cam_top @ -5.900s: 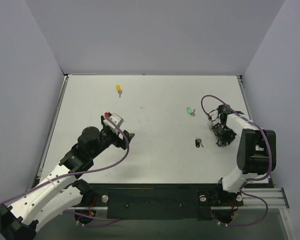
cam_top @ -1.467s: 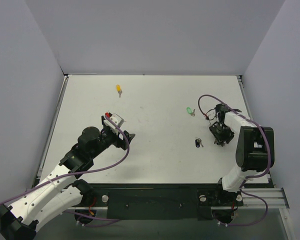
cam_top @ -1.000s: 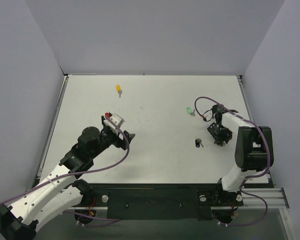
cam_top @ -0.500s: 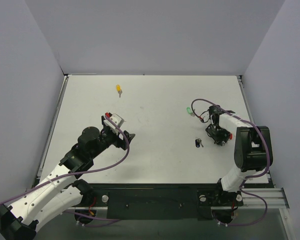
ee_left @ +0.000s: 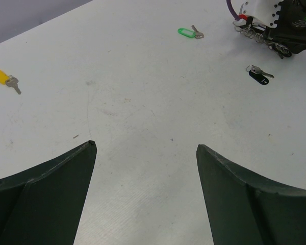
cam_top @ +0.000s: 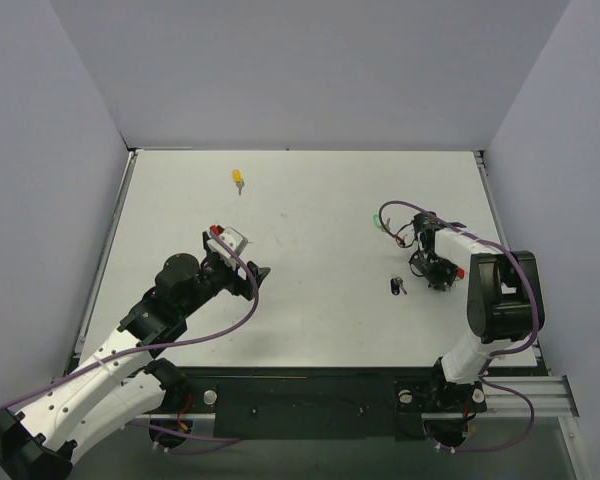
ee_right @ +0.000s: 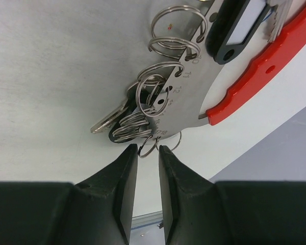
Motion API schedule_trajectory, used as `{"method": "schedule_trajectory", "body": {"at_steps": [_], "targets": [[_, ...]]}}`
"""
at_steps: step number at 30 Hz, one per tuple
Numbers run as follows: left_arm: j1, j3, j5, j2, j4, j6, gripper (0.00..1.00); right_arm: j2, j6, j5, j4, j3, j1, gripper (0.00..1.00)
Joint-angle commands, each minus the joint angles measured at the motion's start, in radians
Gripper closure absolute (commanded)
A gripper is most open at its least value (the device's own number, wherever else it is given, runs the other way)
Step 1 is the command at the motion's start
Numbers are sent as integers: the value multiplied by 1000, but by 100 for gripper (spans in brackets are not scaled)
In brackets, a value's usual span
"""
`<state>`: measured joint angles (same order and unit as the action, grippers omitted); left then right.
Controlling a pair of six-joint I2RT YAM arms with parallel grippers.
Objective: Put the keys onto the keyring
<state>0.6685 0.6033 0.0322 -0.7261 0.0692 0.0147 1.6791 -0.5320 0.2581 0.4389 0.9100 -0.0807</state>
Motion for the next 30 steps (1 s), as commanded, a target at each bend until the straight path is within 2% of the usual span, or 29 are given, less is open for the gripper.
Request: {"method": "schedule_trajectory", "body": {"at_steps": [1, 22, 26, 30], "targets": [[5, 16, 11, 16, -35, -7, 10, 7, -14, 49, 31, -11, -13, 81], [5, 15, 11, 17, -35, -9, 10, -13, -29, 52, 49, -11, -13, 100], [5, 6, 38, 19, -45, -10, 10, -73, -10, -37, 90, -2, 25, 100], [9, -14, 112, 30, -96, -59, 11, -145, 17, -190, 176, 46, 125, 100]]}}
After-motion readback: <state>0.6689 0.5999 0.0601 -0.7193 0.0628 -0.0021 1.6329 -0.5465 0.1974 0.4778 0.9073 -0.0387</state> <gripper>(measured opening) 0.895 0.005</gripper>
